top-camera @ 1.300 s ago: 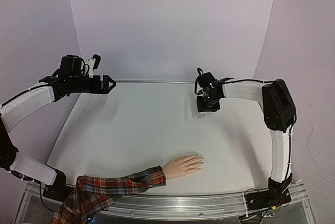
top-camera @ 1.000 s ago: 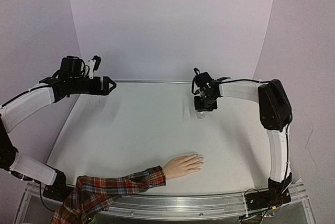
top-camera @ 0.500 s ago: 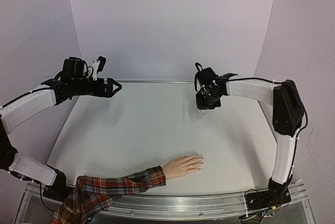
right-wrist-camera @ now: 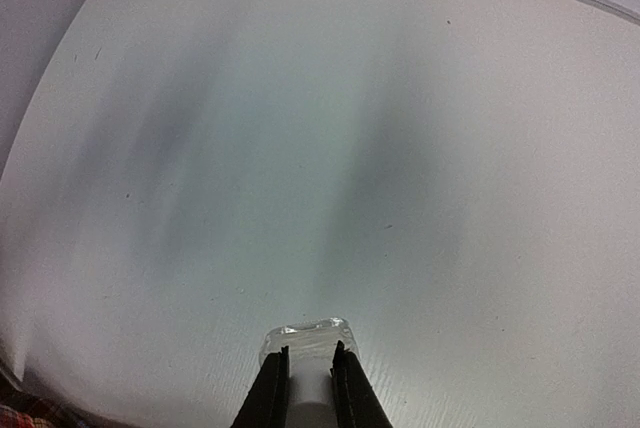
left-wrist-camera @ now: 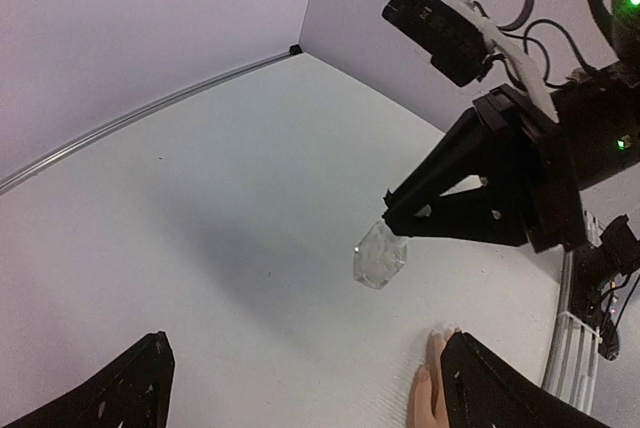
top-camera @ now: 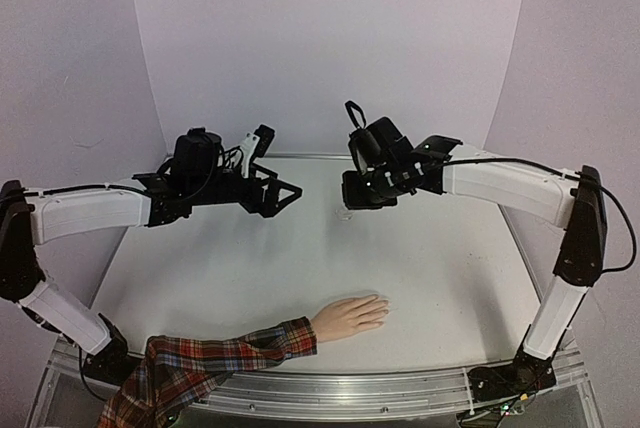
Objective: Paint the nails
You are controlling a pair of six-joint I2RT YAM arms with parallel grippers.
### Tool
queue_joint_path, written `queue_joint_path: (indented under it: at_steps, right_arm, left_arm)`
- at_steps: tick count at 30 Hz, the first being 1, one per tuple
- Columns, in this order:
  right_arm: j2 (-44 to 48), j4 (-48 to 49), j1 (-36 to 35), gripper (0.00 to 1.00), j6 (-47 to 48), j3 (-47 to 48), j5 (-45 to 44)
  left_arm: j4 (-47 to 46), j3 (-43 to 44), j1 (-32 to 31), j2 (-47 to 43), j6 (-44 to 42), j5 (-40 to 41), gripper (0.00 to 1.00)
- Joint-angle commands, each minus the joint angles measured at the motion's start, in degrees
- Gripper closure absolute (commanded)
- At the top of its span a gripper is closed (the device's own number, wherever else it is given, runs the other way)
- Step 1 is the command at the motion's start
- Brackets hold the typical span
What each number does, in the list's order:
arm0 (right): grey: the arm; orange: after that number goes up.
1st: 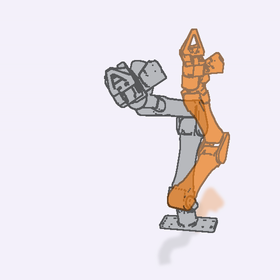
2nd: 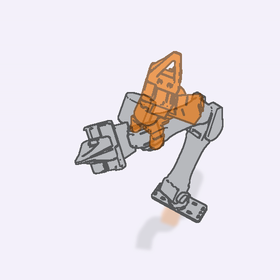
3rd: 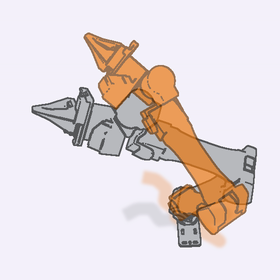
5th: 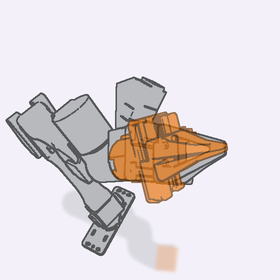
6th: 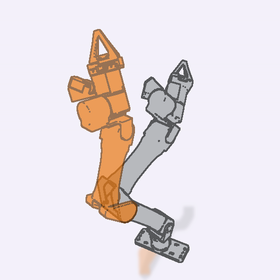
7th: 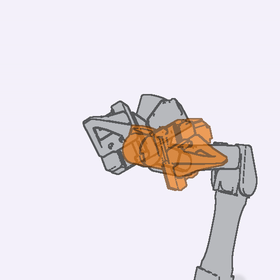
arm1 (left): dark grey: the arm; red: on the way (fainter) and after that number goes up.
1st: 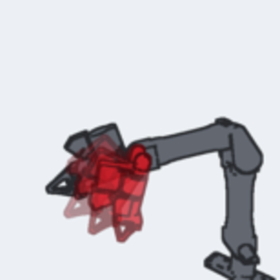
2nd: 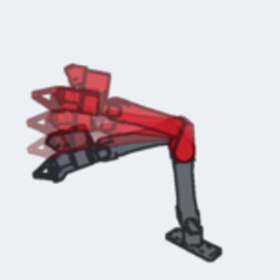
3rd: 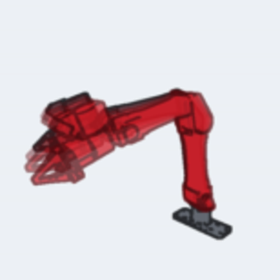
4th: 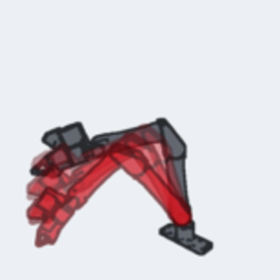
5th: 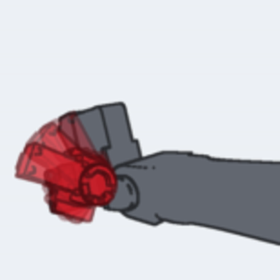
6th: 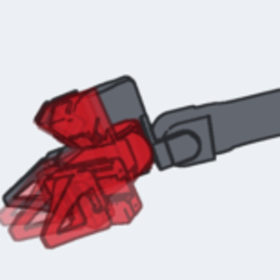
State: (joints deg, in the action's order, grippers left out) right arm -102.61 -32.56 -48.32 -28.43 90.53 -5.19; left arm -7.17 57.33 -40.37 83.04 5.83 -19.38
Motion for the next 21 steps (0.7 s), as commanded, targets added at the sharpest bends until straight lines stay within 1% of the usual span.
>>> queue_joint_path:
  at_steps: [1,5,6,8,10,11,14,18,21]
  right_arm:
    - [2.32,2.33,-2.03,0.99,-4.71,1.55,-0.12]
    - [2.53,2.41,-3.06,1.00,-6.97,2.37,0.62]
    - [2.52,2.46,-3.35,1.00,-7.31,2.65,0.48]
    - [1.95,2.50,-4.13,1.00,-8.01,3.66,-0.03]
    - [0.69,2.42,-4.79,1.00,-8.46,5.64,0.26]
    - [-0.07,2.42,-5.11,1.00,-8.67,6.64,0.54]
    - [-2.21,2.42,-6.16,1.00,-8.94,10.00,0.78]
    - [-4.08,2.32,-7.00,1.00,-8.82,12.50,0.05]
    - [-4.76,1.75,-7.30,1.00,-8.55,13.44,-0.88]
  left_arm:
    - [-6.88,0.13,-0.95,1.65,-5.12,-0.17,0.07]
    - [-14.87,-8.47,-1.31,-1.51,-7.70,0.18,0.09]
    - [-15.58,-9.44,-1.93,-2.02,-9.74,0.07,0.10]
    - [-15.74,-10.11,-3.47,-2.66,-12.67,0.95,0.13]
    - [-16.46,-10.30,-4.03,-2.21,-12.91,0.68,0.21]
    - [-16.58,-10.18,-4.12,-1.64,-12.94,0.21,0.23]
    - [-18.27,-10.28,-4.28,0.41,-13.00,-0.56,0.28]
    - [-22.09,-11.01,-4.30,2.67,-14.29,0.81,0.33]
    - [-23.61,-11.25,-4.32,3.75,-15.24,1.00,0.41]
